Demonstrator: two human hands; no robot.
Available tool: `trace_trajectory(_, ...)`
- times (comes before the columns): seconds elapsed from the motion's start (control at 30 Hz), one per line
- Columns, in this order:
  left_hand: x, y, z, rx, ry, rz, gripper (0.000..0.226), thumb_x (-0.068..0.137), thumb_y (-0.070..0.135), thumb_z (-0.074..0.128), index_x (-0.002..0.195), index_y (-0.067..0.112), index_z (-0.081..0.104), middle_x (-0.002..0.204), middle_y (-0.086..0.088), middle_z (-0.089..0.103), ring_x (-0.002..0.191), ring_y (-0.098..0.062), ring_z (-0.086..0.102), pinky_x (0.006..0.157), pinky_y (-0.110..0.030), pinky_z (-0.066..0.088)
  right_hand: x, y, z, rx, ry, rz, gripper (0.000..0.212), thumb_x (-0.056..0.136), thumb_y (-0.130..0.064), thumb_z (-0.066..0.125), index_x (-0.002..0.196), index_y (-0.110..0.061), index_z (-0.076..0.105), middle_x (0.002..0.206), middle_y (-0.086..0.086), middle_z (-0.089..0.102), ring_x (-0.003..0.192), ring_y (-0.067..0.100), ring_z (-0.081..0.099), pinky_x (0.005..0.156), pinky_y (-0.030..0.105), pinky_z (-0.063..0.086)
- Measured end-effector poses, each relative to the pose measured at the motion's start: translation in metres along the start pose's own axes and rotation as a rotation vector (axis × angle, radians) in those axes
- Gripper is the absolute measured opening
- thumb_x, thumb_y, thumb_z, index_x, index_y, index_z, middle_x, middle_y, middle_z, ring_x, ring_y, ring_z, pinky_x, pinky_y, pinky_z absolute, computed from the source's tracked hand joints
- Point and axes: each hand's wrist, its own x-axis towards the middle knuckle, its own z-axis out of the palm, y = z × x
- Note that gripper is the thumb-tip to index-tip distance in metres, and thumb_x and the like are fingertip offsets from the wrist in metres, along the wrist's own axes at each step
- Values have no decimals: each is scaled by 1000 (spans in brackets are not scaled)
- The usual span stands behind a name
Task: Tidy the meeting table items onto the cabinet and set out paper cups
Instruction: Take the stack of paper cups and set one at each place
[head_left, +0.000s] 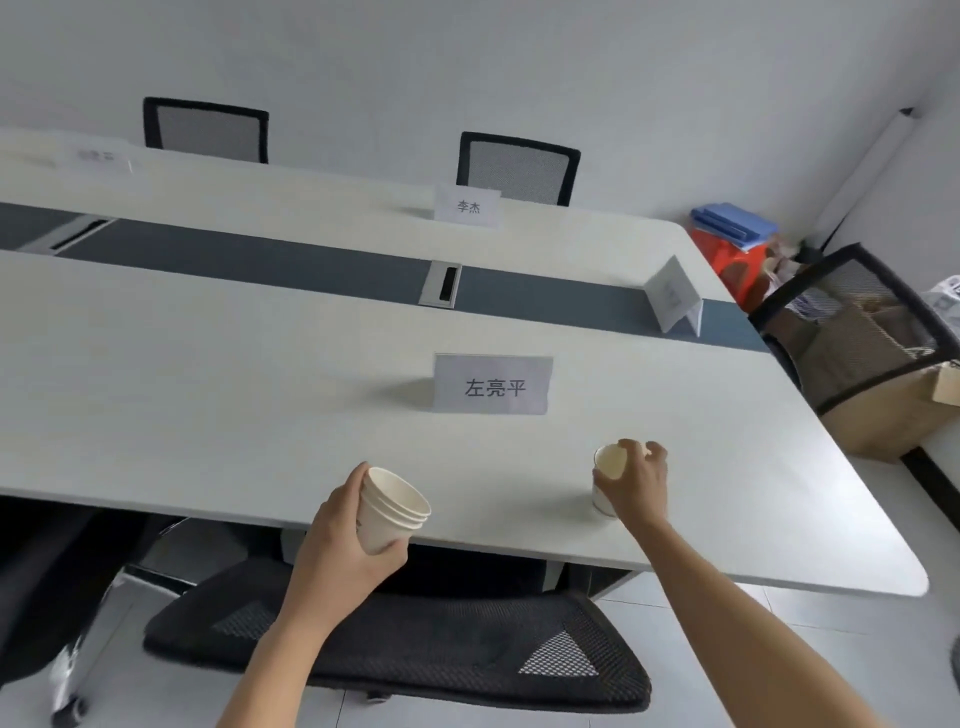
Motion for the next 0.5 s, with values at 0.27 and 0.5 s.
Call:
trace_trajectory(0.27,12,-12,-4,14,10,14,82,70,18,74,138,16,29,129,-4,47,112,-18,45,89,-30,42,-3,0,18,-17,-50,85,64,77,-20,68,131,-9,37,144,24,19,127,43,28,99,47,36)
trace_trajectory(0.5,28,-5,14,7,-120,124,81,70,20,74,138,20,29,127,1,47,104,-8,39,90,-28,40,-43,-34,9,42,46,68,59,83,-37,59,131,-14,36,149,18,14,136,36,19,106,43,28)
